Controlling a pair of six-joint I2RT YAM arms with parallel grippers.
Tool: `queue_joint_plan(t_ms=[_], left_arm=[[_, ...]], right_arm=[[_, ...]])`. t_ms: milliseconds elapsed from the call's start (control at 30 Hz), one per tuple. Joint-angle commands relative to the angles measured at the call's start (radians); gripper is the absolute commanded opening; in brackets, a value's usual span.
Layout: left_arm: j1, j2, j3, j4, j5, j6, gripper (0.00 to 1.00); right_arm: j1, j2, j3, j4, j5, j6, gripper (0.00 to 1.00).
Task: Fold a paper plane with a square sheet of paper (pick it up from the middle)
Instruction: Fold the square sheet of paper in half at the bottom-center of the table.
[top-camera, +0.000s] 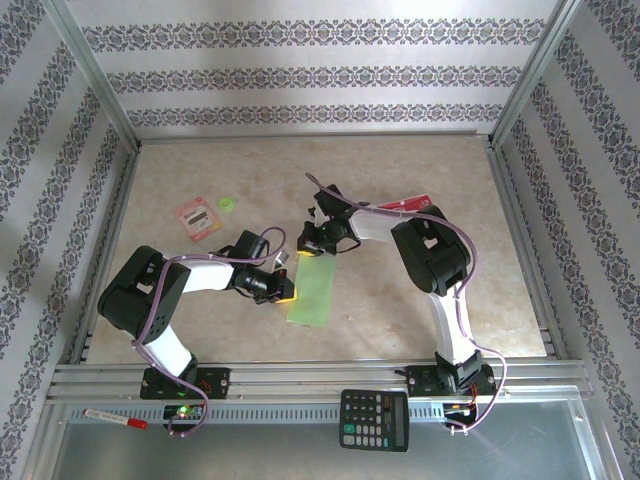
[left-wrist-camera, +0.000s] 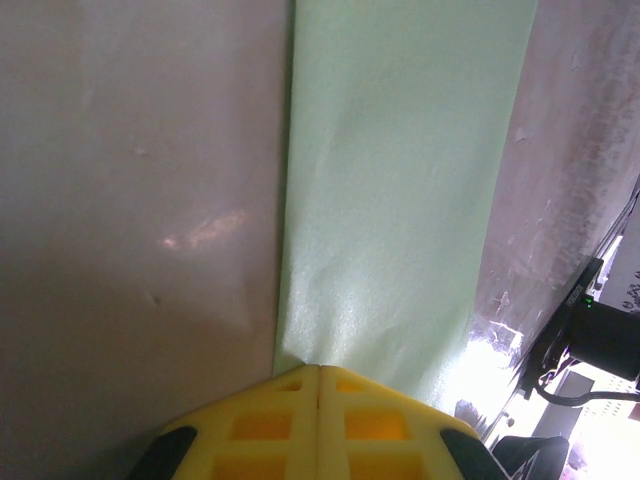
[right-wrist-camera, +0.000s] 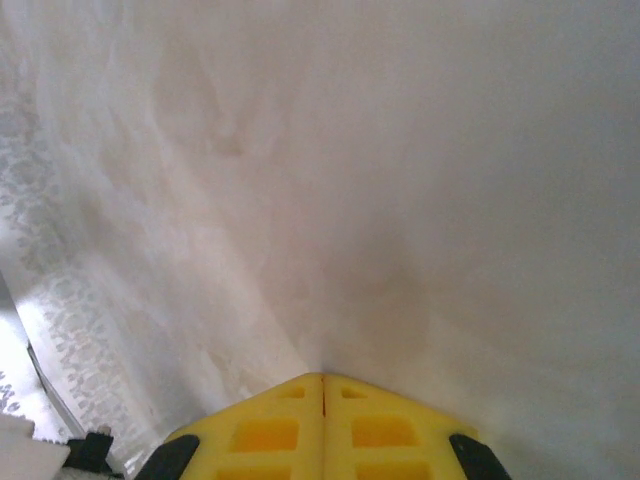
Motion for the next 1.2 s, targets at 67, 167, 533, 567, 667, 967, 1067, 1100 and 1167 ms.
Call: queue_joint_plan(t_ms=[67, 167, 533, 567, 667, 967, 1067, 1100, 1167], left_arm=[[0.004, 0.058, -0.064, -0.172, -0.134, 0.024, 0.0], [0.005, 0.059, -0.059, -0.169, -0.129, 0.018, 0.0], [0.004, 0.043, -0.056, -0.167, -0.137, 0.003, 0.0], [0.004, 0.045, -0.054, -0.166, -0.136, 0.001, 0.0], [0.004, 0.044, -0.052, -0.168, -0.138, 0.001, 0.0], [0.003, 0.045, -0.057, -0.163, -0.142, -0.001, 0.0], [0.003, 0.043, -0.065, -0.155, -0.143, -0.006, 0.0], [0.003, 0.043, -0.066, -0.154, -0.142, -0.006, 0.0], [0.003, 0.043, -0.07, -0.149, -0.142, -0.008, 0.0]], right_arm=[[-0.082, -0.009, 0.073, -0.06, 0.114, -0.067, 0.0], [-0.078, -0.072, 0.06, -0.073, 0.078, -0.101, 0.0], [0.03, -0.336, -0.239, 0.018, 0.024, -0.06, 0.0], [0.043, -0.338, -0.257, 0.037, 0.017, -0.052, 0.0], [0.076, -0.325, -0.284, 0.071, 0.019, -0.04, 0.0], [0.118, -0.243, -0.317, 0.187, 0.003, 0.015, 0.0], [0.124, -0.227, -0.311, 0.193, 0.0, 0.015, 0.0], [0.126, -0.224, -0.308, 0.195, -0.002, 0.016, 0.0], [0.126, -0.212, -0.299, 0.195, -0.011, 0.015, 0.0]])
